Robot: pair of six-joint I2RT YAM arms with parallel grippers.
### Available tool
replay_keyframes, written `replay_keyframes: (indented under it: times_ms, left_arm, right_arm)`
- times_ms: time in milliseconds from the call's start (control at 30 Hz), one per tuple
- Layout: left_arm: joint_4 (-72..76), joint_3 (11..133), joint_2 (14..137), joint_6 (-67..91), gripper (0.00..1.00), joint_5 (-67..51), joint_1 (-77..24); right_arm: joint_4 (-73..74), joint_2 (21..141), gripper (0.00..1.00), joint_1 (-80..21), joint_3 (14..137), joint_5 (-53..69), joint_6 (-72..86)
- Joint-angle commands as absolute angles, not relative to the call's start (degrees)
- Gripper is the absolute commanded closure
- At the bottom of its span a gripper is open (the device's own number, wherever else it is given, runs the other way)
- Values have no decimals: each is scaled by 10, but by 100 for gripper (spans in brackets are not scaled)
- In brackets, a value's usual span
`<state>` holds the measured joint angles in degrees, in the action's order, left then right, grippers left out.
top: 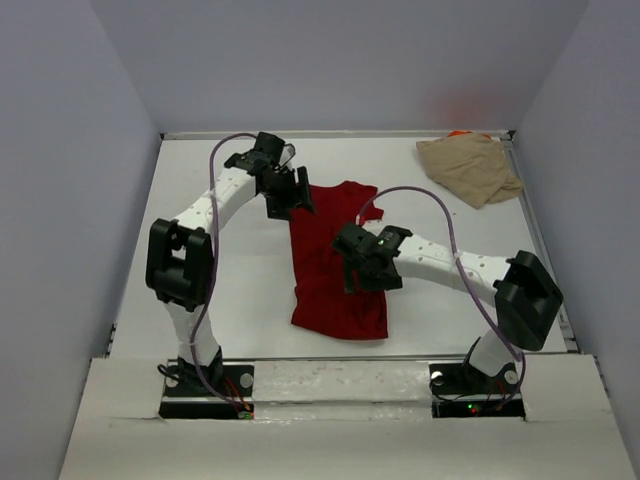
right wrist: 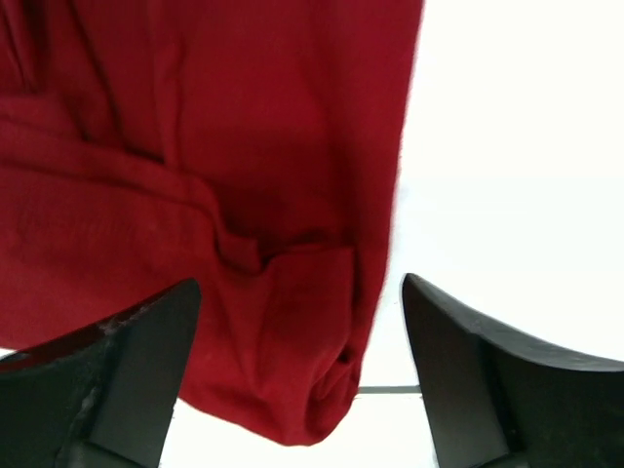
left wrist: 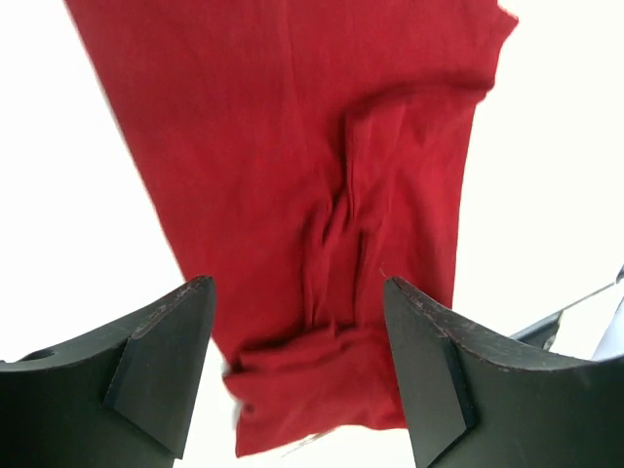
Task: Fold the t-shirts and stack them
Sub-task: Fold the tshirt
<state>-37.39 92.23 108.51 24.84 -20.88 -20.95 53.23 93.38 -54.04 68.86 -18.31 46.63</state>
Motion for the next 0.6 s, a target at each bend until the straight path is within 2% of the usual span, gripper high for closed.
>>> replay_keyframes:
  times_ms: [0,33,167,267,300,433,500,567]
  left_arm:
    - [-376,833,988,244,27,-219,-221]
    - [-375,820,979,244,30,-224,-228]
    - [-378,746,923,251,30,-257,-249]
    - [-369,693,879,265,33,-277,-254]
    - [-363,670,864,265,40,-309,-253]
    - [-284,592,805,279,61,-421,-253]
    - [-246,562,790,294,61,-452,-252]
    - [-271,537,788,278,59,-465,-247]
  right_arm:
    - [505,878,20,-528,683,-200,447]
    - [499,871,21,-528,679,-193,450]
    - [477,833,23,-528,652,-170,461]
    - [442,803,34,-533,621,-142,463]
    - [408,796,39,-533,611,-127,454]
    - [308,744,39,-533,553,-6,424]
    - [272,700,36,-533,529,37,430]
    - [272,673,34,-533,520,44,432]
